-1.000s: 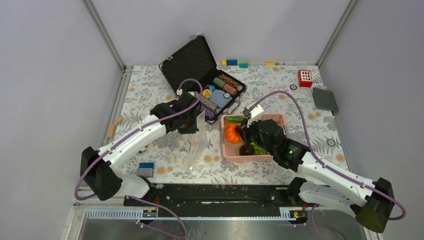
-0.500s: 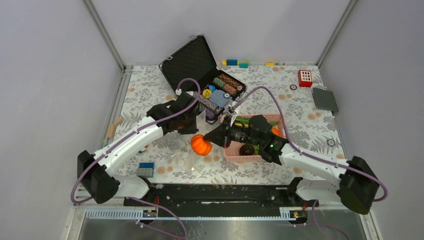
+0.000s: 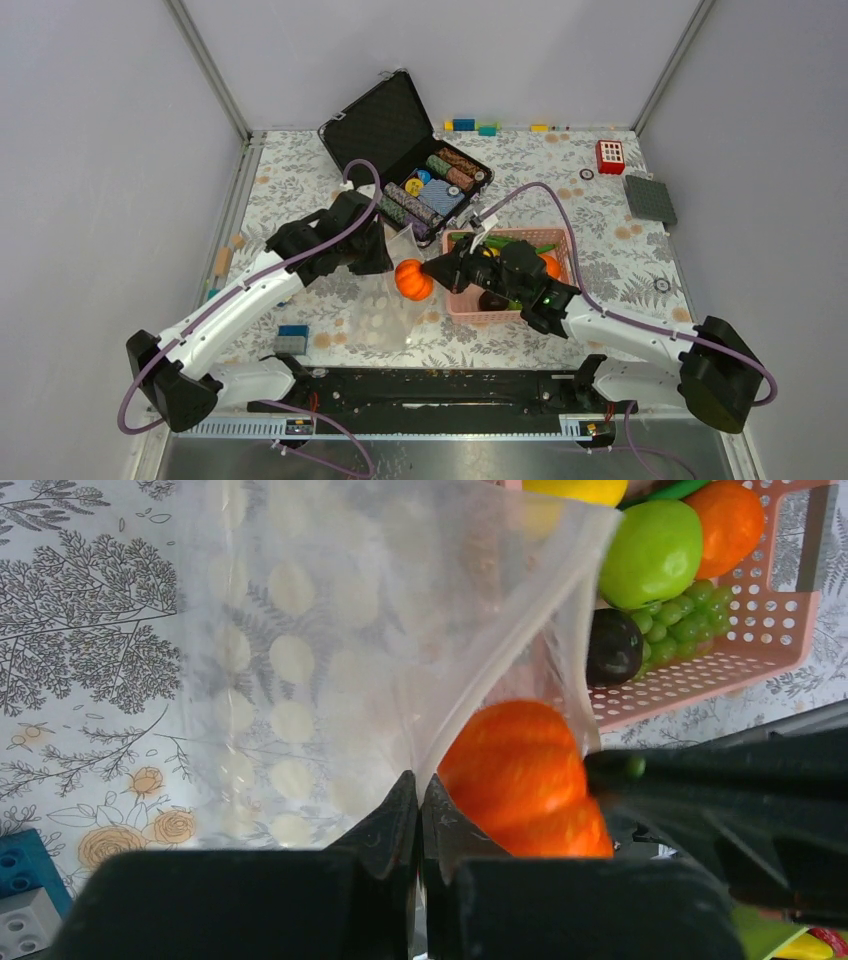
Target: Place the food in the zip-top bag and seal the zipper
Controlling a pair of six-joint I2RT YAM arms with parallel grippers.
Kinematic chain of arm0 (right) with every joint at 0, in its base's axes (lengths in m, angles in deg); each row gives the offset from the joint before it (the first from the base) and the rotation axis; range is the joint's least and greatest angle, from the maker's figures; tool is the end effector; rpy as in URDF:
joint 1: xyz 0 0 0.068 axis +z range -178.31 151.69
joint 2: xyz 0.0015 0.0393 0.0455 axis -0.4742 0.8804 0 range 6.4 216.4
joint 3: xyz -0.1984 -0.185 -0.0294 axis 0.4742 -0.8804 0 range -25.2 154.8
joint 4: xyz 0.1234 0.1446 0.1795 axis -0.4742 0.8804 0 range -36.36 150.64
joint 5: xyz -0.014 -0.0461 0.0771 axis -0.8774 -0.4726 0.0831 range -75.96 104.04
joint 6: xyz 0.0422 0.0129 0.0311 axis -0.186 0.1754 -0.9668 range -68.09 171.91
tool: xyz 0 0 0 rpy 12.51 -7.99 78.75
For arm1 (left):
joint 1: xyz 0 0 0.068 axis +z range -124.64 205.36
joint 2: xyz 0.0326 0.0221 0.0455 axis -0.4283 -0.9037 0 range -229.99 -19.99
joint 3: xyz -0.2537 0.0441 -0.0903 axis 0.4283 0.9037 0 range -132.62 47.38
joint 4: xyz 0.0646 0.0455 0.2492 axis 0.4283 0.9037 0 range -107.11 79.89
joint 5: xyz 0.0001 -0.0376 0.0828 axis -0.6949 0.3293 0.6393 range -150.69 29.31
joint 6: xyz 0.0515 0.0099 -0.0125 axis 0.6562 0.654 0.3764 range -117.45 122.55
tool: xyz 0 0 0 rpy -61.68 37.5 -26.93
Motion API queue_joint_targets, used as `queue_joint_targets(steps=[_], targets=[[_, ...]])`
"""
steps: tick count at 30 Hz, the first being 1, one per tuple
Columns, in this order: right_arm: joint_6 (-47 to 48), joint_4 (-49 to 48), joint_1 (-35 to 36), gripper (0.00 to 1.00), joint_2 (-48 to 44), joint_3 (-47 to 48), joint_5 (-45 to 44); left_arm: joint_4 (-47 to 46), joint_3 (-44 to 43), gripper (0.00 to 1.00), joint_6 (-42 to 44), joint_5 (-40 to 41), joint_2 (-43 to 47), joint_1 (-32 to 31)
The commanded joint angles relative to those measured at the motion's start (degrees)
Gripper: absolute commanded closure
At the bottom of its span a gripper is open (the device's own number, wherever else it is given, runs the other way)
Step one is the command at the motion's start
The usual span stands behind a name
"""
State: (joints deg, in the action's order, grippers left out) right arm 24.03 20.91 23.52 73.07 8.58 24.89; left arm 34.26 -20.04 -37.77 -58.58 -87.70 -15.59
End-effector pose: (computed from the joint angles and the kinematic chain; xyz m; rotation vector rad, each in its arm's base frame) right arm 0.1572 0.2107 0.2730 -0.5124 1.6366 1.2154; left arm 0.1768 -0.1518 0.3306 -0.0025 2.5574 -0.5431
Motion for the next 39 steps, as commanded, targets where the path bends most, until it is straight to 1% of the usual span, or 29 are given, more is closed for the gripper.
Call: queue_joint_targets(steps=[1,4,7,11,14,15,19,24,25,27,28,30,32,36,39], targets=[[1.9,6.4,0.4,1.0,-3.4,1.3,-14.5,-2.1,0.3,1.0,1.0,-1.8,1.9,-0.2],[1.4,10.9,0.9,1.0,-2.7,4.3,-18.7,-2.1,-0.6,1.0,2.2,-5.3,1.6,-0.3],[3.4,17.0,3.5,1.0,0.0,10.1,-23.3,-1.1,-2.5,1.0,3.1,-8.0,0.9,-0.5],[5.6,22.3,8.2,1.0,3.9,16.8,-30.4,2.8,-5.9,1.0,3.2,-7.6,-0.8,-0.8],[7.1,26.1,11.7,1.0,6.3,21.3,-37.7,5.2,-8.0,1.0,3.8,-7.4,-2.4,-0.9],[7.9,27.3,12.9,0.94,7.0,23.0,-39.5,5.6,-8.6,1.0,3.9,-7.5,-2.8,-0.9],[9.1,30.7,14.6,0.58,8.7,25.5,-42.5,6.1,-10.9,1.0,5.0,-7.0,-3.2,-0.9],[8.6,32.4,14.6,0.36,7.5,25.4,-45.7,8.1,-15.0,1.0,7.3,-5.7,-3.5,-1.0],[8.7,32.4,14.6,0.33,7.1,25.3,-46.0,8.2,-15.4,1.0,7.4,-5.4,-3.6,-1.0],[9.5,32.4,14.6,0.23,5.8,24.8,-45.2,8.5,-16.0,1.0,7.8,-4.2,-3.8,-0.9],[10.1,32.2,14.6,0.17,5.1,24.3,-44.4,8.9,-16.3,1.0,7.9,-3.1,-4.2,-0.8],[11.2,30.1,14.6,0.02,3.5,22.5,-41.0,9.7,-17.0,1.0,8.1,-0.7,-4.9,-0.7],[13.7,28.7,14.5,0.0,1.9,21.9,-37.8,10.3,-17.4,1.0,8.5,0.6,-5.6,-0.2],[17.0,31.7,13.6,0.0,-3.1,22.0,-33.8,10.9,-17.1,1.0,8.6,1.7,-6.3,0.7],[17.1,36.0,8.6,0.0,-7.8,20.2,-24.8,10.9,-15.8,1.0,9.3,1.8,-6.3,1.2]])
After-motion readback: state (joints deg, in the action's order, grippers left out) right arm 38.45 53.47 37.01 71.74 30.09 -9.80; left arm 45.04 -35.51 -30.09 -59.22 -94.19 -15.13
